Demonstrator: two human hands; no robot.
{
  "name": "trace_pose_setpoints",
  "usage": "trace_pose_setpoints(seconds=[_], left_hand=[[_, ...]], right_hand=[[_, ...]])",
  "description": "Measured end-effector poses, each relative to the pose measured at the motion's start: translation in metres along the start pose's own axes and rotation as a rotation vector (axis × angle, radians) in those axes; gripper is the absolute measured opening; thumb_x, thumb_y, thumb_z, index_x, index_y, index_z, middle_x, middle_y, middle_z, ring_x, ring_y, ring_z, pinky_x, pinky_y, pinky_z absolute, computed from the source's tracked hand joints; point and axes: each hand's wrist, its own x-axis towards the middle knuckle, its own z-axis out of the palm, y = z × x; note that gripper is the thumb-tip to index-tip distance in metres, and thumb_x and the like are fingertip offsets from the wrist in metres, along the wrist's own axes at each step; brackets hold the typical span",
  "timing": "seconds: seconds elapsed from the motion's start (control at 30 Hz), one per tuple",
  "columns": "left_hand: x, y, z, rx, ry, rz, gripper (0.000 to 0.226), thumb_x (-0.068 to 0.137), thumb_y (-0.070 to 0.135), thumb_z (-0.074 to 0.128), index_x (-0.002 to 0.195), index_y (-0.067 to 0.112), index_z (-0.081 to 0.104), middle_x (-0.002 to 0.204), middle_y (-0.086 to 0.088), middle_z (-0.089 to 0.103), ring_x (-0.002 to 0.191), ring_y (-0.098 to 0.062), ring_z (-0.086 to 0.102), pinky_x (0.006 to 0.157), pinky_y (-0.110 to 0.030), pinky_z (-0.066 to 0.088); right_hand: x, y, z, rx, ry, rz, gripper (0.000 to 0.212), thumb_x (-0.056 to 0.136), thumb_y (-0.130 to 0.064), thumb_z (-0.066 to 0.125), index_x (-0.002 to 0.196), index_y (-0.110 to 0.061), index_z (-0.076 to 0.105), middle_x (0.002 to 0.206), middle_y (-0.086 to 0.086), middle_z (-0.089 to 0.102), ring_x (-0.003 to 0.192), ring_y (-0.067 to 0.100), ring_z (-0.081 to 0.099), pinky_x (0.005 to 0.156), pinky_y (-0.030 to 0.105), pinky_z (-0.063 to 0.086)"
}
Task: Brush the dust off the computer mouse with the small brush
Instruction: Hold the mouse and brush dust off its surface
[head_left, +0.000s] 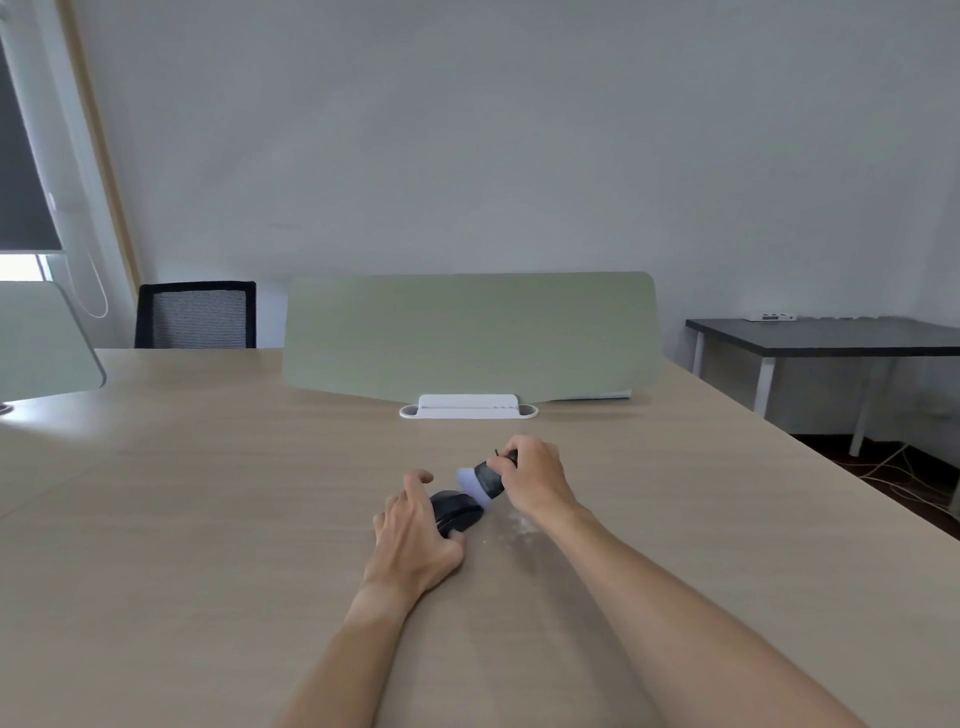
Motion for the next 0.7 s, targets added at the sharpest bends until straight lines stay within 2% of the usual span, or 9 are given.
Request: trace_pose_setpoints(seconds=[0.1, 0.2, 0.3, 0.4, 0.47, 0.53, 0.6, 0.7], left_hand=[[0.0, 0.001, 0.0, -0.001, 0.03, 0.013, 0.064, 0.068, 0.034, 0.061, 0.125, 0.019, 0.034, 0.103, 0.003, 0.056, 0.106, -0.026, 0.053, 0.091, -0.036, 0.038], [0.0, 0.001, 0.0, -0.013, 0.058, 0.029, 0.055, 0.067, 0.041, 0.065, 0.115, 0.022, 0.046, 0.107, 0.006, 0.057, 0.104, -0.022, 0.054, 0.089, -0.035, 0.042], [-0.001, 0.0, -0.003, -0.009, 0.026, 0.068, 0.027, 0.062, 0.041, 0.06, 0.084, 0.03, 0.049, 0.09, 0.012, 0.057, 0.093, -0.02, 0.055, 0.083, -0.035, 0.044], [-0.001, -0.001, -0.003, -0.015, -0.01, 0.097, 0.02, 0.06, 0.032, 0.055, 0.079, 0.033, 0.051, 0.085, 0.015, 0.059, 0.091, -0.02, 0.055, 0.082, -0.035, 0.044], [0.0, -0.001, -0.003, 0.003, -0.006, 0.109, 0.02, 0.063, 0.032, 0.055, 0.081, 0.035, 0.047, 0.086, 0.013, 0.06, 0.089, -0.023, 0.055, 0.08, -0.035, 0.043], [0.002, -0.002, -0.001, 0.018, 0.006, 0.108, 0.019, 0.066, 0.033, 0.056, 0.082, 0.031, 0.047, 0.087, 0.008, 0.06, 0.089, -0.025, 0.054, 0.078, -0.035, 0.042], [0.003, -0.003, 0.001, -0.011, 0.02, 0.102, 0.019, 0.065, 0.032, 0.059, 0.082, 0.028, 0.053, 0.088, 0.008, 0.062, 0.088, -0.024, 0.056, 0.078, -0.036, 0.044], [0.003, -0.006, 0.002, -0.085, 0.03, 0.109, 0.009, 0.059, 0.026, 0.059, 0.063, 0.031, 0.053, 0.076, 0.015, 0.061, 0.08, -0.018, 0.059, 0.071, -0.033, 0.044]], right_hand=[[-0.002, -0.007, -0.002, 0.084, 0.011, 0.0, 0.026, 0.086, -0.02, 0.056, 0.065, -0.005, 0.055, 0.065, 0.002, 0.05, 0.067, 0.02, 0.045, 0.056, 0.028, 0.036], [-0.007, -0.014, 0.006, 0.09, -0.093, -0.009, 0.028, 0.08, -0.02, 0.059, 0.069, 0.006, 0.06, 0.061, 0.004, 0.052, 0.054, 0.018, 0.044, 0.054, 0.027, 0.04], [-0.007, -0.013, 0.015, 0.067, -0.124, -0.03, 0.025, 0.085, -0.02, 0.061, 0.077, 0.003, 0.065, 0.066, 0.001, 0.056, 0.061, 0.018, 0.051, 0.061, 0.034, 0.05], [-0.002, -0.01, 0.013, -0.016, -0.093, -0.056, 0.02, 0.09, -0.021, 0.059, 0.077, -0.006, 0.062, 0.082, 0.006, 0.063, 0.08, 0.025, 0.058, 0.075, 0.038, 0.052], [0.001, -0.008, 0.008, -0.105, -0.052, -0.065, 0.016, 0.092, -0.023, 0.056, 0.082, -0.01, 0.061, 0.096, 0.011, 0.066, 0.09, 0.031, 0.061, 0.078, 0.037, 0.05], [0.002, -0.009, 0.005, -0.15, -0.009, -0.071, 0.016, 0.092, -0.024, 0.055, 0.083, -0.012, 0.06, 0.098, 0.01, 0.065, 0.091, 0.032, 0.061, 0.073, 0.035, 0.047], [0.002, -0.011, 0.004, -0.087, -0.014, -0.057, 0.016, 0.089, -0.022, 0.055, 0.075, -0.014, 0.058, 0.088, 0.007, 0.065, 0.086, 0.027, 0.06, 0.066, 0.028, 0.043], [-0.003, -0.01, 0.009, -0.001, -0.132, -0.042, 0.016, 0.082, -0.018, 0.059, 0.069, -0.009, 0.063, 0.072, 0.001, 0.063, 0.075, 0.017, 0.056, 0.053, 0.018, 0.038]])
